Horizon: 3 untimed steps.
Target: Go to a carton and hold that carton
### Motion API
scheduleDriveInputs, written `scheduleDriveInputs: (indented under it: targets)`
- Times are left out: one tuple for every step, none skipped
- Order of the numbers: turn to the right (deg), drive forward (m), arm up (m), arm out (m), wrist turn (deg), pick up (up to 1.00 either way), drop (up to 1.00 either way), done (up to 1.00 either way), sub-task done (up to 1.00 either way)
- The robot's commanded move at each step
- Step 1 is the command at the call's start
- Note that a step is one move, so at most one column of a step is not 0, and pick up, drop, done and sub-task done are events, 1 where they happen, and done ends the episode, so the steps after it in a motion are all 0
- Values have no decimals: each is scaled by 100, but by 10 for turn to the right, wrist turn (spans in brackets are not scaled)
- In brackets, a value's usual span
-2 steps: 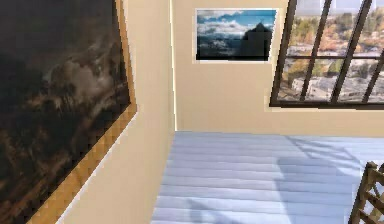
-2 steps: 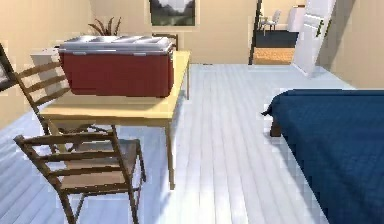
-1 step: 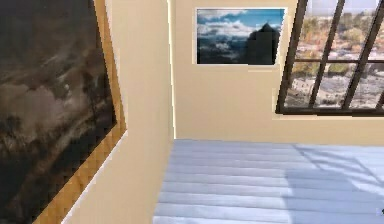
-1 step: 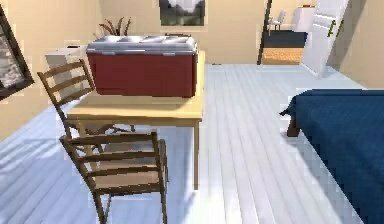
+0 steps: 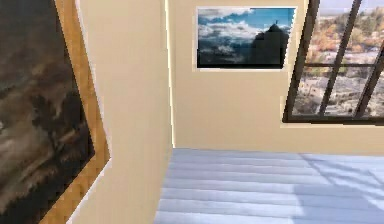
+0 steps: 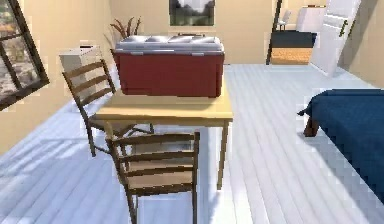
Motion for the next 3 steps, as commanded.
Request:
scheduleDriveInputs:
  targets:
    - [150,0,0,0,0,0,0,0,0]
    - [0,60,0,0,0,0,0,0,0]
    - [420,0,0,0,0,0,0,0,0]
